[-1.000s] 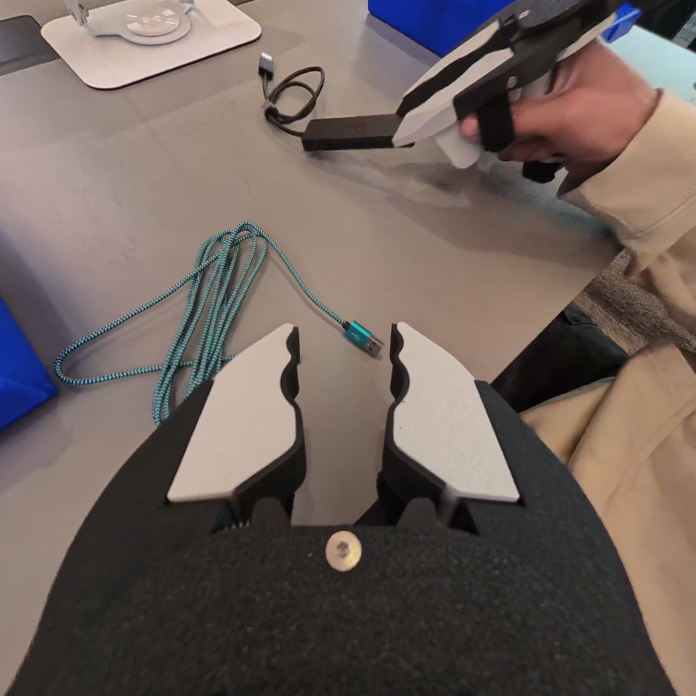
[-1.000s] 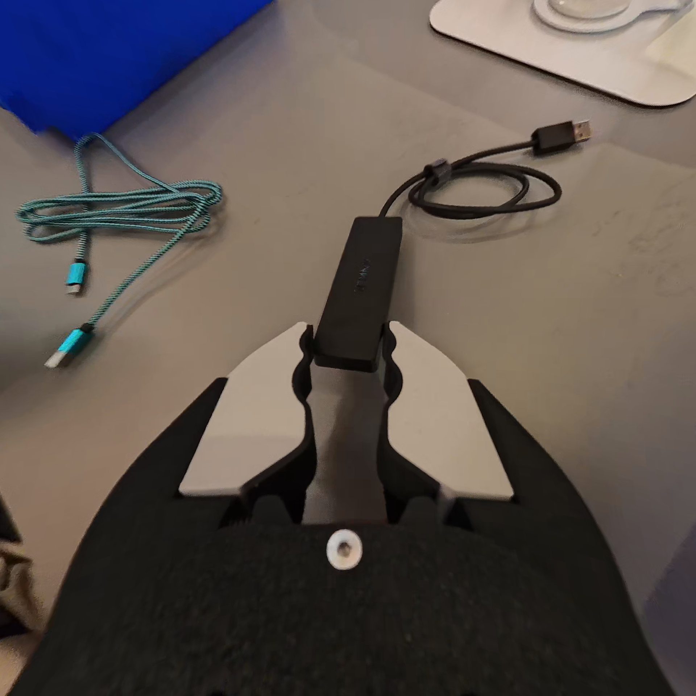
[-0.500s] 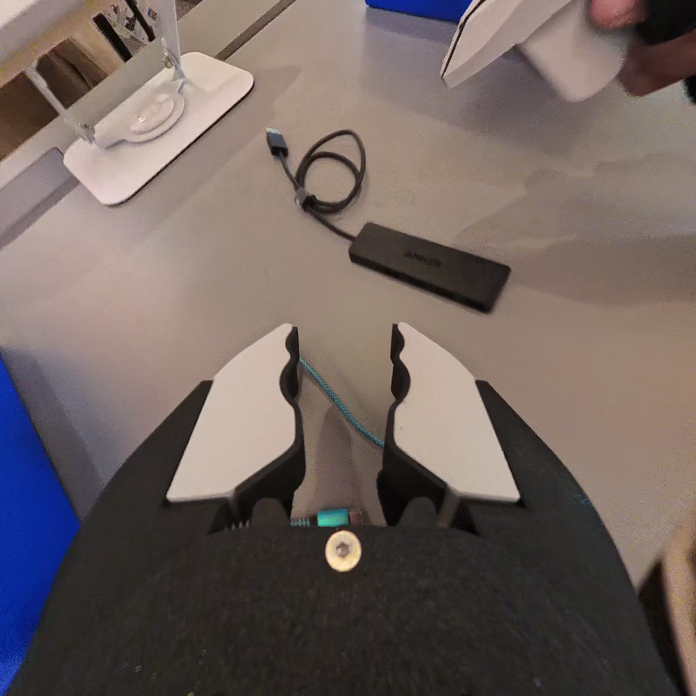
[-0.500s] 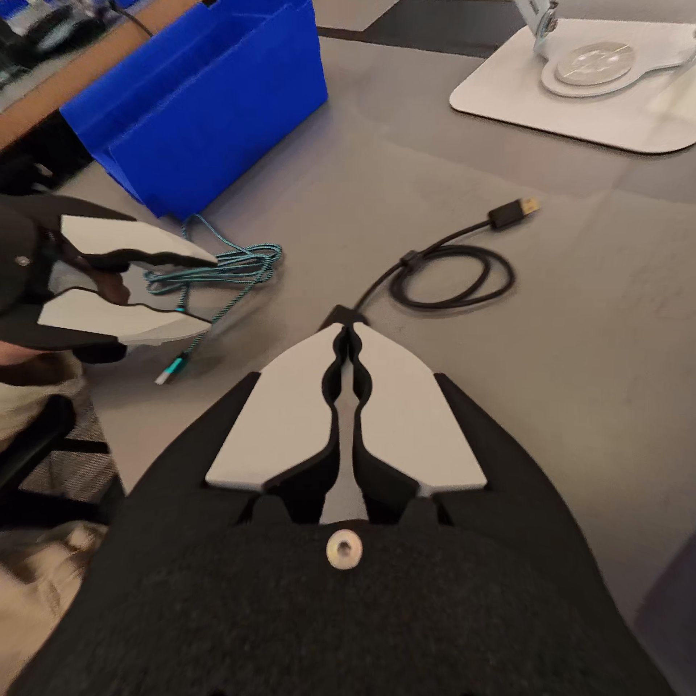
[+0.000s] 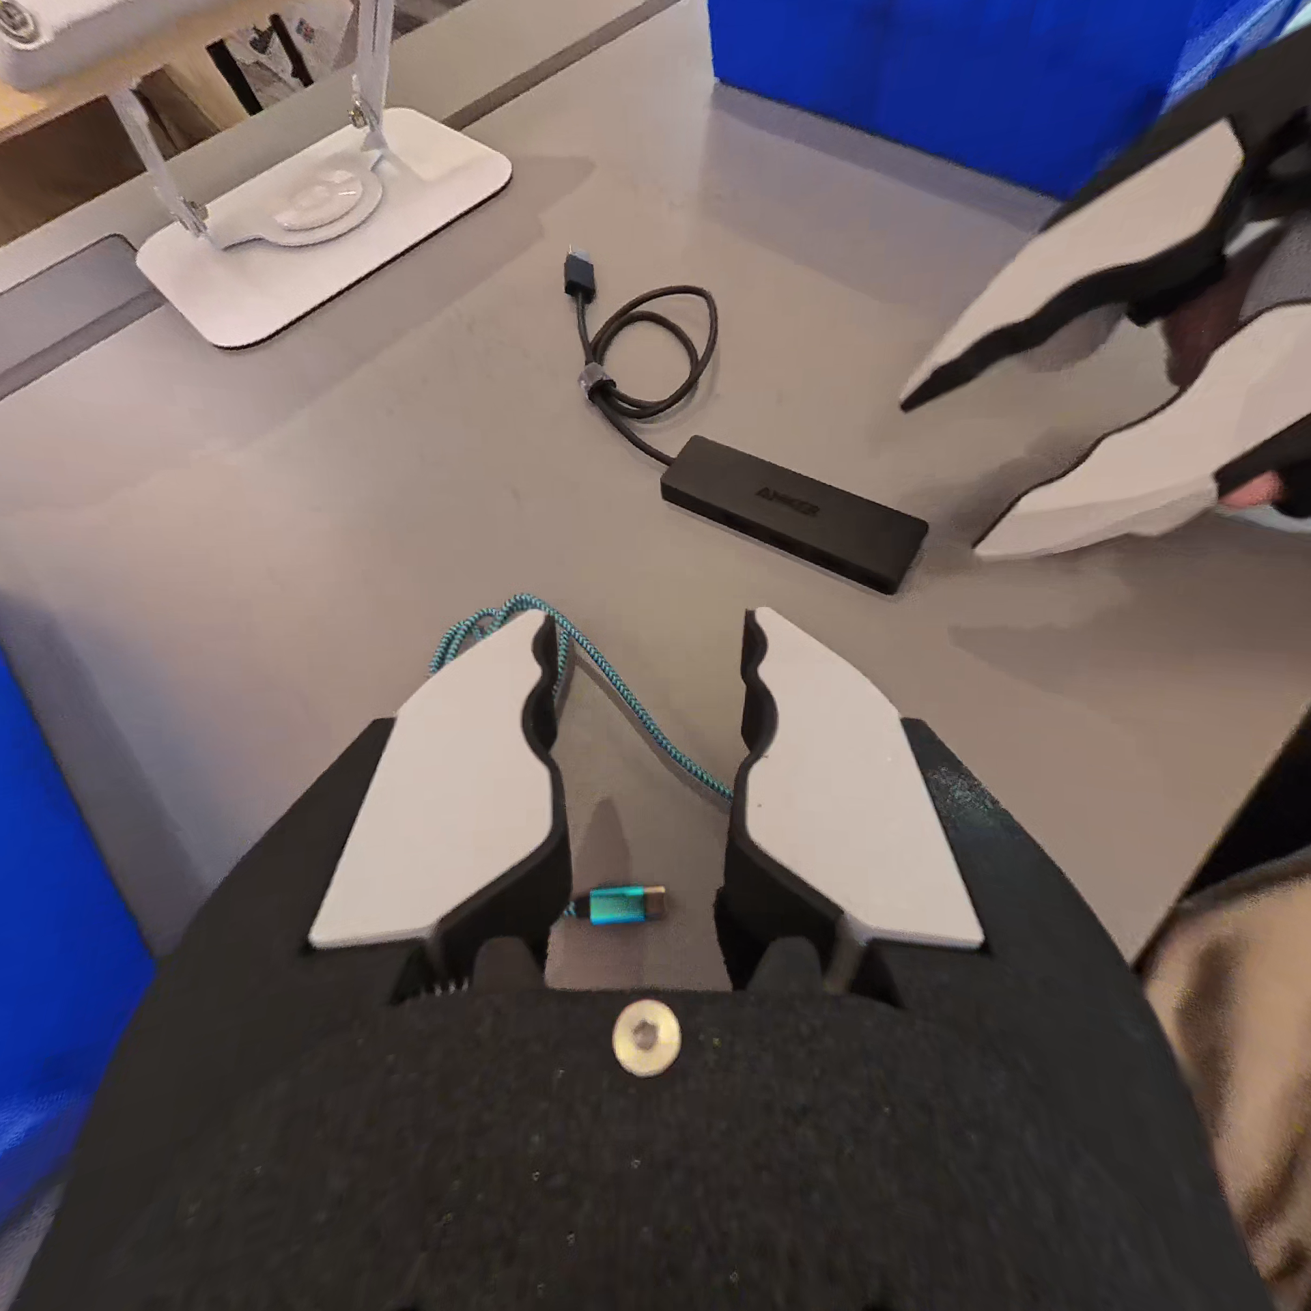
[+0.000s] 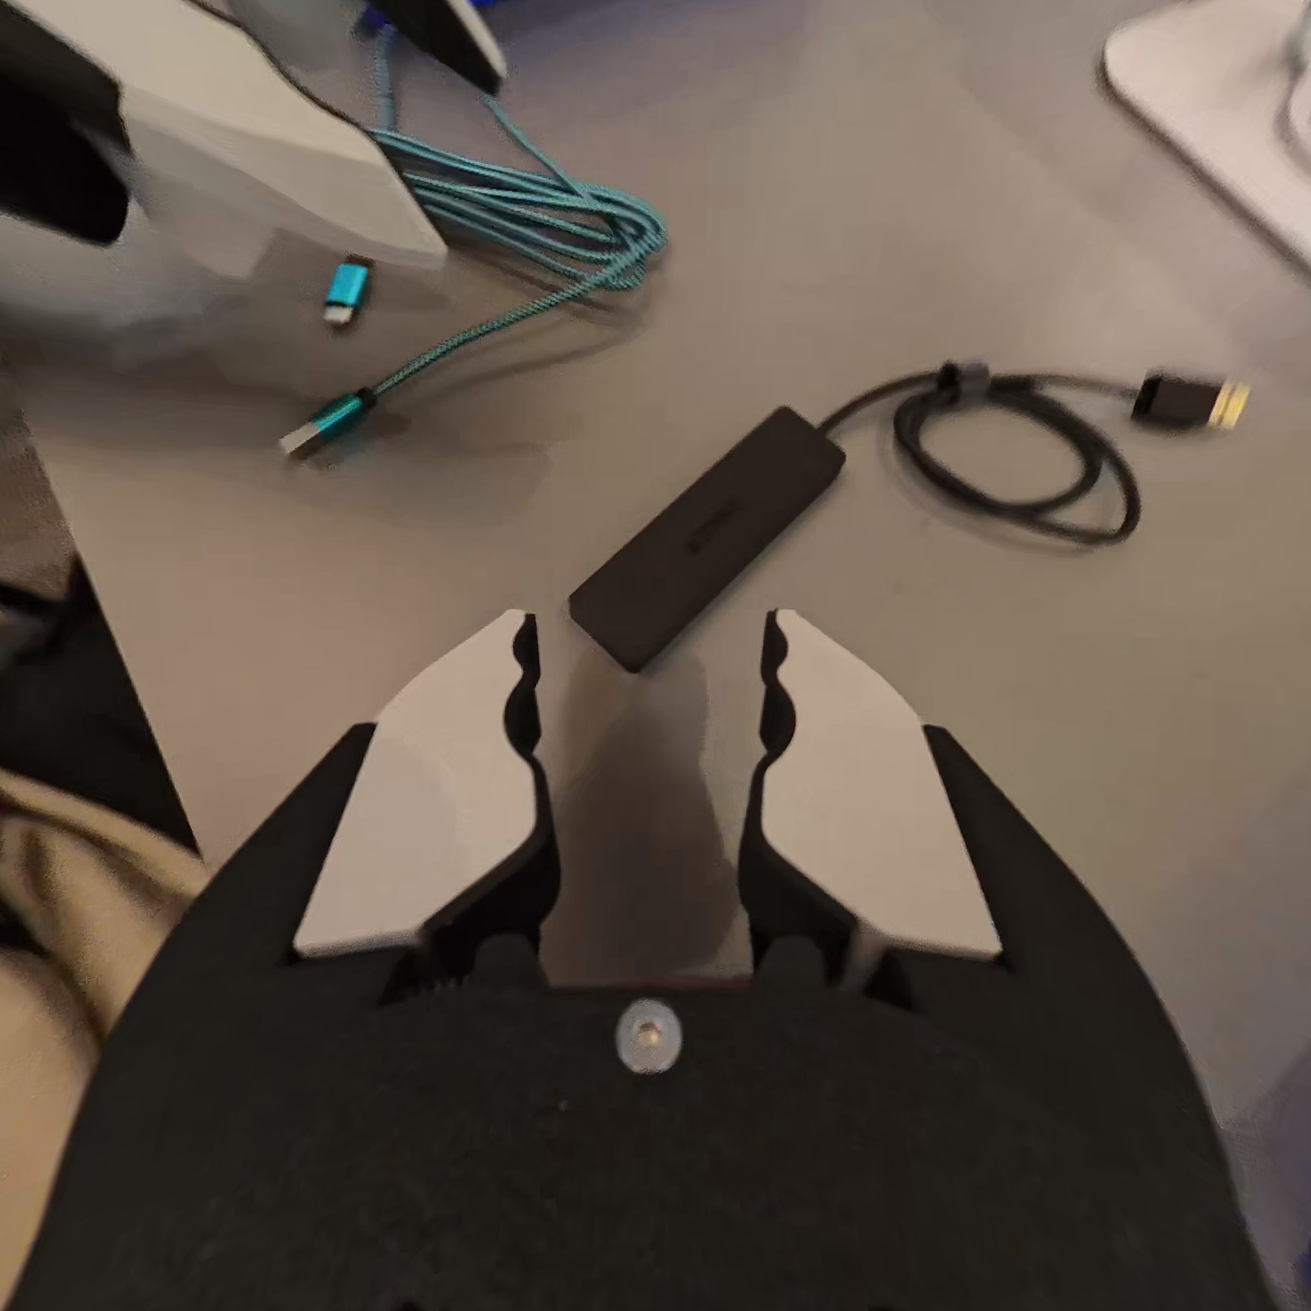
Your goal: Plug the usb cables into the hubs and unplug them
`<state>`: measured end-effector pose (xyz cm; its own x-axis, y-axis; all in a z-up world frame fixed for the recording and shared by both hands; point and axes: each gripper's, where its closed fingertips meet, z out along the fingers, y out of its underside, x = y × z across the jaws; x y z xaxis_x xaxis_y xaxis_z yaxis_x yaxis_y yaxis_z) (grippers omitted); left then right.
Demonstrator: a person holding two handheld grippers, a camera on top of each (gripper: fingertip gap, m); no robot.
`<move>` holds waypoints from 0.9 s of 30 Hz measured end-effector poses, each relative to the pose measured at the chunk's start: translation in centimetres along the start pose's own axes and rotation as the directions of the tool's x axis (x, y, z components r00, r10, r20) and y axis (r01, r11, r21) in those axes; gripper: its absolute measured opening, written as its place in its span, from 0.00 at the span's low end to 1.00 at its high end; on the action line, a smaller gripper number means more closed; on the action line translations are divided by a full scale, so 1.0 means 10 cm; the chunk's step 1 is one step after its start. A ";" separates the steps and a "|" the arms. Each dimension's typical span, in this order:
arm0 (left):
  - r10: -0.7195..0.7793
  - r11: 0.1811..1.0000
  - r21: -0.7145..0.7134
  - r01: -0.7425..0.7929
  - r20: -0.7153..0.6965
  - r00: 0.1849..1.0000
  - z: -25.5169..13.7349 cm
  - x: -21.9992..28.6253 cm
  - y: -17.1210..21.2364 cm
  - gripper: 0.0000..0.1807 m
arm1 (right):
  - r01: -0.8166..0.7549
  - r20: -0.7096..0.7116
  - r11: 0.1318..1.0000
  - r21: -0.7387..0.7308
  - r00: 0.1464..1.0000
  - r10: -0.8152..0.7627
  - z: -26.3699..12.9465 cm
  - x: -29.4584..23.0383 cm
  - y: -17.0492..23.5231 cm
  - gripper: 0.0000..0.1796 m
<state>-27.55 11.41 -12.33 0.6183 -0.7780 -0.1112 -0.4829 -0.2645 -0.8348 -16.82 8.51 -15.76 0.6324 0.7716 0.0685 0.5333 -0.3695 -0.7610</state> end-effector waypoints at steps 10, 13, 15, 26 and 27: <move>-0.042 0.999 0.010 0.043 -0.037 0.998 -0.22 0.14 0.23 0.27 | 0.458 0.266 0.886 -0.081 0.866 -0.423 0.00 0.40 -0.25 0.48; -0.048 0.999 0.009 0.049 -0.035 0.998 -0.24 0.14 0.24 0.27 | 0.498 0.314 0.854 -0.150 0.843 -0.436 0.20 0.50 -0.27 0.50; -0.054 0.998 0.011 0.054 -0.030 0.998 -0.25 0.13 0.24 0.27 | 0.449 0.294 0.872 -0.196 0.875 -0.384 0.34 0.59 -0.32 0.49; -0.077 0.997 0.005 0.078 -0.056 0.995 -0.30 0.19 0.28 0.27 | -0.165 -0.016 0.941 -0.295 0.986 0.168 0.89 0.99 -0.41 0.34; -0.073 0.997 0.004 0.074 -0.063 0.995 -0.30 0.21 0.27 0.28 | -0.176 -0.072 0.930 -0.322 0.984 0.161 0.92 1.06 -0.36 0.37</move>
<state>-29.41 7.32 -13.25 0.6120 -0.7907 -0.0157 -0.4333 -0.3187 -0.8430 -17.20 22.75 -18.19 0.7490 0.6625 -0.0084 0.5659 -0.6463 -0.5120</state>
